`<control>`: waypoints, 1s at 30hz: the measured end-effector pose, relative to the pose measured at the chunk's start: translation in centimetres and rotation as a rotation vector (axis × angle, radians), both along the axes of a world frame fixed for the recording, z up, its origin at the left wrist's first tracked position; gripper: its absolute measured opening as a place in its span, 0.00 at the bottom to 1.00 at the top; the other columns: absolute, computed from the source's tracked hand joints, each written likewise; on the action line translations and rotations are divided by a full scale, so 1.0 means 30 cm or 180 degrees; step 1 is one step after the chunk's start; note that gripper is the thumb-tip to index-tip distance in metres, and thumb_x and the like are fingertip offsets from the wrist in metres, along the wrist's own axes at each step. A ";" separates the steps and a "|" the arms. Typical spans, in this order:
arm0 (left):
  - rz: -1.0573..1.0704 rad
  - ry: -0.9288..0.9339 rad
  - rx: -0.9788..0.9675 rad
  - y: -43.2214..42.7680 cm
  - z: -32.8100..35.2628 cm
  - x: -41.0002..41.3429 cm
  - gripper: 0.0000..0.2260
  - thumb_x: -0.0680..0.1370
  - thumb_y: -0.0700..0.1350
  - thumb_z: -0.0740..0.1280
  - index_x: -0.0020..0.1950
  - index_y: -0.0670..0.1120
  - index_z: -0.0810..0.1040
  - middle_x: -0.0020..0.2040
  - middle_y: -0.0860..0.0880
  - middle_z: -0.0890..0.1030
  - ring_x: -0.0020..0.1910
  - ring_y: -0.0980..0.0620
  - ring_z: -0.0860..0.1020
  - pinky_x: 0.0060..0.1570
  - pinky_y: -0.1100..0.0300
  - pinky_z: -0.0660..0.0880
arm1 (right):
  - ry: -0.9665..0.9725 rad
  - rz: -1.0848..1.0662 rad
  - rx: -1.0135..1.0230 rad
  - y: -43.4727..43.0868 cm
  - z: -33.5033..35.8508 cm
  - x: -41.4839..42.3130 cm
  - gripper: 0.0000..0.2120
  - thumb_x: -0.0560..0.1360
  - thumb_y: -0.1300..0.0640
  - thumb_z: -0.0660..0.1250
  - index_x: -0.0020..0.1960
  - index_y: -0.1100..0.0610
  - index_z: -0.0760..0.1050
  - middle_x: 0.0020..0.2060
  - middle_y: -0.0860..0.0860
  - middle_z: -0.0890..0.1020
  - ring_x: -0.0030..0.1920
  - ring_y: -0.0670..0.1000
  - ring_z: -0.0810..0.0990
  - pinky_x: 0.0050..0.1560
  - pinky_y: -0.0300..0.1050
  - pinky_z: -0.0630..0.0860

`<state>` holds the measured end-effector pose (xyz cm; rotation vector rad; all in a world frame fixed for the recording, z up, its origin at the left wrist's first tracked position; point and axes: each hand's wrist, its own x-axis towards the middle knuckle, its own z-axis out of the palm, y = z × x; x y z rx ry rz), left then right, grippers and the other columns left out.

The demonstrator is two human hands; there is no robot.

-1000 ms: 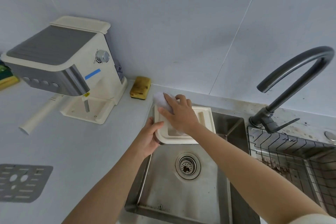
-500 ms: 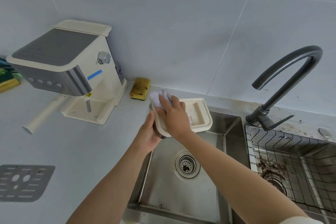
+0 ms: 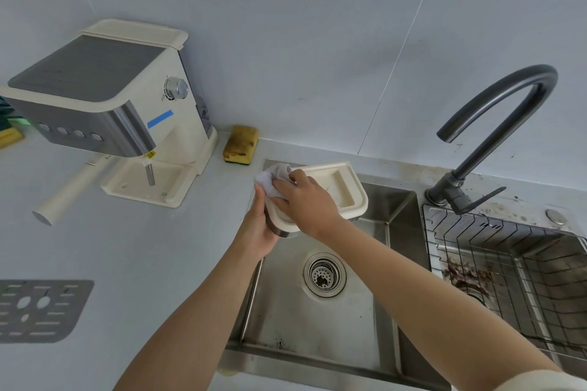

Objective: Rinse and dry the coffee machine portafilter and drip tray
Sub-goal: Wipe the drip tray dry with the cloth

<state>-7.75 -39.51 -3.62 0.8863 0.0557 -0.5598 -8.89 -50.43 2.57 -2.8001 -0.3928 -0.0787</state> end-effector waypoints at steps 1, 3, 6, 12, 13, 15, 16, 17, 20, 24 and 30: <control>0.0009 -0.0072 -0.0009 0.003 0.000 0.001 0.26 0.72 0.63 0.53 0.62 0.50 0.74 0.56 0.47 0.82 0.57 0.49 0.80 0.50 0.55 0.80 | 0.0097 0.0002 -0.0013 -0.004 0.005 -0.006 0.14 0.76 0.53 0.62 0.54 0.60 0.78 0.48 0.64 0.77 0.43 0.63 0.78 0.37 0.51 0.75; 0.0000 -0.0197 -0.0041 0.006 -0.007 0.005 0.31 0.68 0.66 0.62 0.63 0.48 0.74 0.58 0.45 0.81 0.58 0.47 0.79 0.50 0.55 0.79 | 0.0237 -0.0033 -0.0042 -0.016 -0.008 -0.016 0.16 0.79 0.52 0.59 0.62 0.59 0.73 0.56 0.63 0.73 0.53 0.61 0.74 0.46 0.51 0.71; -0.0055 -0.0174 -0.0027 0.009 -0.026 0.014 0.40 0.59 0.69 0.70 0.64 0.47 0.73 0.57 0.44 0.81 0.57 0.47 0.80 0.47 0.55 0.80 | 0.0310 -0.0015 -0.0036 -0.021 -0.019 -0.033 0.17 0.79 0.51 0.58 0.65 0.57 0.71 0.57 0.61 0.71 0.54 0.60 0.74 0.44 0.46 0.65; -0.0074 -0.0011 -0.0176 0.023 -0.038 0.020 0.35 0.63 0.67 0.67 0.61 0.45 0.73 0.51 0.44 0.83 0.51 0.48 0.82 0.43 0.55 0.80 | 0.0667 0.0375 0.0011 -0.058 -0.010 -0.047 0.15 0.78 0.51 0.59 0.62 0.56 0.74 0.47 0.54 0.67 0.43 0.56 0.70 0.44 0.42 0.63; -0.0097 0.0021 -0.0187 0.024 -0.035 0.021 0.33 0.64 0.65 0.67 0.60 0.45 0.73 0.50 0.45 0.84 0.50 0.48 0.83 0.43 0.55 0.80 | 0.0709 0.0438 0.0050 -0.063 -0.009 -0.048 0.15 0.78 0.51 0.59 0.61 0.55 0.74 0.46 0.52 0.65 0.43 0.54 0.68 0.44 0.42 0.63; -0.0065 0.0098 -0.0144 0.026 -0.037 0.026 0.36 0.57 0.61 0.77 0.58 0.44 0.74 0.47 0.45 0.84 0.46 0.49 0.83 0.41 0.56 0.81 | 0.0758 0.0542 0.0047 -0.075 -0.014 -0.050 0.15 0.78 0.51 0.60 0.61 0.55 0.75 0.46 0.50 0.64 0.44 0.51 0.66 0.45 0.41 0.64; 0.0019 0.0149 -0.0061 0.028 -0.042 0.029 0.39 0.52 0.58 0.80 0.57 0.44 0.74 0.45 0.46 0.84 0.44 0.49 0.84 0.39 0.56 0.81 | 0.0754 0.0583 0.0048 -0.081 -0.014 -0.053 0.15 0.78 0.51 0.60 0.60 0.55 0.75 0.46 0.50 0.65 0.44 0.50 0.66 0.46 0.42 0.65; 0.0106 0.0203 0.0028 0.031 -0.045 0.030 0.41 0.48 0.56 0.81 0.57 0.44 0.74 0.44 0.46 0.84 0.42 0.49 0.84 0.37 0.57 0.81 | 0.0734 0.0604 0.0054 -0.088 -0.015 -0.057 0.14 0.77 0.51 0.61 0.59 0.56 0.76 0.46 0.50 0.65 0.45 0.50 0.66 0.47 0.44 0.66; 0.0209 0.0342 0.0163 0.042 -0.059 0.034 0.49 0.51 0.53 0.81 0.68 0.40 0.67 0.53 0.42 0.80 0.49 0.46 0.81 0.41 0.55 0.81 | 0.0746 0.0632 0.0051 -0.113 -0.020 -0.074 0.14 0.77 0.52 0.62 0.59 0.57 0.76 0.47 0.54 0.69 0.47 0.55 0.71 0.50 0.47 0.69; 0.0253 0.0288 0.0322 0.058 -0.070 0.034 0.40 0.59 0.51 0.75 0.68 0.43 0.67 0.57 0.42 0.77 0.55 0.45 0.77 0.47 0.52 0.80 | 0.0858 0.0577 -0.0058 -0.172 -0.042 -0.088 0.16 0.77 0.51 0.61 0.63 0.53 0.74 0.56 0.58 0.72 0.55 0.58 0.73 0.53 0.47 0.71; 0.0092 0.0132 0.0589 0.067 -0.058 0.040 0.21 0.69 0.49 0.64 0.61 0.46 0.72 0.52 0.46 0.80 0.52 0.47 0.78 0.43 0.55 0.81 | 0.0812 0.0567 -0.0193 -0.255 -0.070 -0.102 0.18 0.78 0.49 0.60 0.67 0.50 0.70 0.61 0.56 0.70 0.58 0.57 0.71 0.55 0.48 0.69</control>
